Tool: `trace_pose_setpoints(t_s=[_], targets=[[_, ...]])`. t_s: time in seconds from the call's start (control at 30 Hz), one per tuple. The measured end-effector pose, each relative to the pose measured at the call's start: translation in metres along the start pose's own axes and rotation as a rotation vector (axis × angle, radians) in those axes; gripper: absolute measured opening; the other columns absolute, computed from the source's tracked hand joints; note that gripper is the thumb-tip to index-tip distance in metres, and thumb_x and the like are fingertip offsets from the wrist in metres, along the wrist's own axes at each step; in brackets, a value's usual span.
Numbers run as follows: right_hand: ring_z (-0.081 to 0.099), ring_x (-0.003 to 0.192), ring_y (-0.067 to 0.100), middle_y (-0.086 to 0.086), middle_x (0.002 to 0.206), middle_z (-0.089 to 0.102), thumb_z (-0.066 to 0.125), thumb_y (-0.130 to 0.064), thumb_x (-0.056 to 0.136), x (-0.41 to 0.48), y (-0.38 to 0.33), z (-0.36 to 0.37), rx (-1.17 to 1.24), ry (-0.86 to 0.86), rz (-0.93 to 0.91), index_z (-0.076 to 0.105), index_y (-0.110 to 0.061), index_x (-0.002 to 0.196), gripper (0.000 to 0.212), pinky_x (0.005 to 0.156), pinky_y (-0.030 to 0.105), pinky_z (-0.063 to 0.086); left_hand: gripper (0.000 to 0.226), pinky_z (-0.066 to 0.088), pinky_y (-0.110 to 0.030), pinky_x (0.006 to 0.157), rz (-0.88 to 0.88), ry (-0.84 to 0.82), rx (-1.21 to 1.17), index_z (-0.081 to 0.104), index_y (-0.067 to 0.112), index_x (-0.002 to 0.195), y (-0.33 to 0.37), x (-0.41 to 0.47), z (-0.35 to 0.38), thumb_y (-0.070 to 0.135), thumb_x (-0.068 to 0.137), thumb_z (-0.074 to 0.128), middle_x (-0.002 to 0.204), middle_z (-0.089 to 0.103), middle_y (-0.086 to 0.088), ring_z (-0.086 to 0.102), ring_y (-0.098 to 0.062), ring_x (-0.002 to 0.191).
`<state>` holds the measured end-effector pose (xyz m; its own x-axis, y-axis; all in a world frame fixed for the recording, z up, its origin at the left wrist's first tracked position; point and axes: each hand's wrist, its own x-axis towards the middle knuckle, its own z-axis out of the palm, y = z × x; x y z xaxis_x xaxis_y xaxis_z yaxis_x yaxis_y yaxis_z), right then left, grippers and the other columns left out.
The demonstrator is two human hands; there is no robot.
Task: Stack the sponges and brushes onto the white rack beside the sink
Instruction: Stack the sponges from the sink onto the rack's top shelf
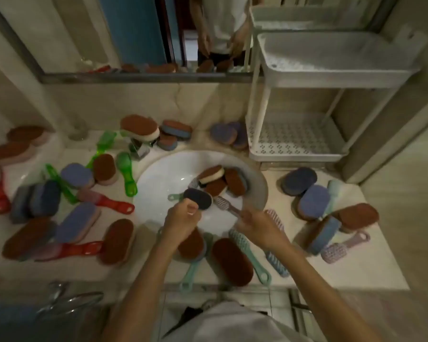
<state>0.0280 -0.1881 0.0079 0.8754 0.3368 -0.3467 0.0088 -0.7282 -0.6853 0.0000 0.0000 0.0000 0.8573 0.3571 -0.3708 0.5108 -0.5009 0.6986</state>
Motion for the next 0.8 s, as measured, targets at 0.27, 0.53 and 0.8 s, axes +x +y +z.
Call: trace_pose_setpoints(t_s=[0.27,0.53,0.8], targets=[[0.032,0.132,0.035,0.014,0.142,0.03,0.068,-0.043,0.078,-0.017,0.009,0.054,-0.437,-0.15,0.063,0.02,-0.012,0.14,0.085,0.105,0.042,0.036,0.087,0.033,-0.045,0.108,-0.252,0.101,0.44,0.014,0.01,0.147,-0.034,-0.005,0.032,0.058,0.085,0.052,0.151,0.021,-0.02,0.028,-0.038,0.137],[0.037,0.128,0.035,0.017,0.143,0.03,0.062,-0.029,0.083,-0.013,0.009,0.076,-0.603,-0.203,0.0,0.017,-0.011,0.142,0.076,0.102,0.04,0.038,0.103,0.035,-0.043,0.107,-0.289,0.015,0.306,-0.003,0.01,0.15,-0.032,-0.005,0.043,0.047,0.081,0.064,0.155,0.006,-0.02,0.025,-0.038,0.139],[0.041,0.126,0.032,0.013,0.139,0.035,0.064,-0.04,0.081,-0.011,0.013,0.054,-0.478,-0.163,0.003,0.023,-0.016,0.138,0.074,0.1,0.04,0.042,0.091,0.042,-0.042,0.099,-0.323,0.019,0.055,0.005,0.013,0.149,-0.026,-0.009,0.022,0.041,0.084,0.062,0.147,0.029,-0.021,0.039,-0.038,0.131]])
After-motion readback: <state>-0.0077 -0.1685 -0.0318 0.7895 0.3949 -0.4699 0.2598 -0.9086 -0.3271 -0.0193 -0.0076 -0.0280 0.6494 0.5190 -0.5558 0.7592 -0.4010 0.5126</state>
